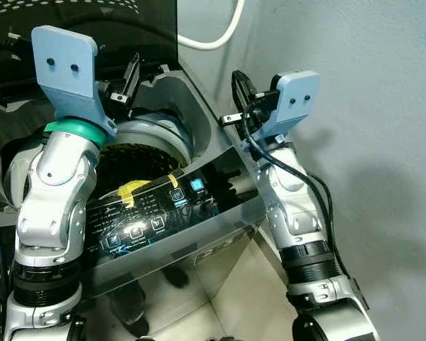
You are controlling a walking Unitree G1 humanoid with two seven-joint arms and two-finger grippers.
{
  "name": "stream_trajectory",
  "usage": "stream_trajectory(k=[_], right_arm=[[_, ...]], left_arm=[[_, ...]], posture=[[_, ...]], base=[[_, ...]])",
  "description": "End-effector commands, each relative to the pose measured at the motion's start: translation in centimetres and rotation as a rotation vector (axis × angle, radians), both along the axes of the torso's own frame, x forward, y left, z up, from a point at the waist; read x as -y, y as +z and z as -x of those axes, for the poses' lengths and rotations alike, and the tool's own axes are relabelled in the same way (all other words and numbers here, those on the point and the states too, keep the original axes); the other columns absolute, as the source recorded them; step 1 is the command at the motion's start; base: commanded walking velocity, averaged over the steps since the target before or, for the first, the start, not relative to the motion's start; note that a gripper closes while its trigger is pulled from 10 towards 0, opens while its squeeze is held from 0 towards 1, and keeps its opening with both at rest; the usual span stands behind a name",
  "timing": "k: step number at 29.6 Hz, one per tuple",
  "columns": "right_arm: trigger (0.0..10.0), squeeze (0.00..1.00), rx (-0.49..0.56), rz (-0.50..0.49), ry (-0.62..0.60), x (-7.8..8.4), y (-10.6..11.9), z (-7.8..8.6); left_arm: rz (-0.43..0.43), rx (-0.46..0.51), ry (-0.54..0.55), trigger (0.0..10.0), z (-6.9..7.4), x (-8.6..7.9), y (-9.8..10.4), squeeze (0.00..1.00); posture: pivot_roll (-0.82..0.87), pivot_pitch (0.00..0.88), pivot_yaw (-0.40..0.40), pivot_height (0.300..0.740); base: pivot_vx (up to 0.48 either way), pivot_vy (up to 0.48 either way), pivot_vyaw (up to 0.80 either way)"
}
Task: Clothes washing
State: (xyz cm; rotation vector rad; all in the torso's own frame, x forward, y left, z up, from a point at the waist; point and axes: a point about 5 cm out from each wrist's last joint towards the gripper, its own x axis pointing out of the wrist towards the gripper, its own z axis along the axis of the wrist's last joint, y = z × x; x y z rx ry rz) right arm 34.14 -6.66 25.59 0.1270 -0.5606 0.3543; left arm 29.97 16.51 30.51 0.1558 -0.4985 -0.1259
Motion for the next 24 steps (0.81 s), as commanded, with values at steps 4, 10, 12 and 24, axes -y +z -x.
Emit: stream_trajectory(k=[4, 10, 12, 24], right_arm=[[10.0, 0.00, 0.015, 0.008, -0.019, 0.08, 0.14, 0.20], [10.0, 0.00, 0.019, 0.014, -0.016, -0.02, 0.20, 0.22], [10.0, 0.00, 0.020, 0.016, -0.015, -0.01, 0.19, 0.24], [10.0, 0.00, 0.024, 0.026, -0.010, -0.01, 0.25, 0.21]], left_arm=[[-0.003, -0.005, -0.014, 10.0, -0.36, 0.55, -0.13, 0.00], [0.002, -0.003, -0.013, 10.0, -0.45, 0.57, -0.12, 0.00], [0.001, -0.002, -0.011, 10.0, -0.48, 0.57, -0.15, 0.00], [0.003, 0.001, -0.006, 10.0, -0.57, 0.49, -0.28, 0.00]], posture=[[0.12, 0.000, 0.003, 0.740], [0.11, 0.000, -0.002, 0.740], [0.11, 0.000, -0.005, 0.740], [0.12, 0.000, -0.007, 0.740]], base=[[0.000, 0.000, 0.00], [0.000, 0.000, 0.00], [-0.255, 0.000, 0.00], [-0.355, 0.000, 0.00]])
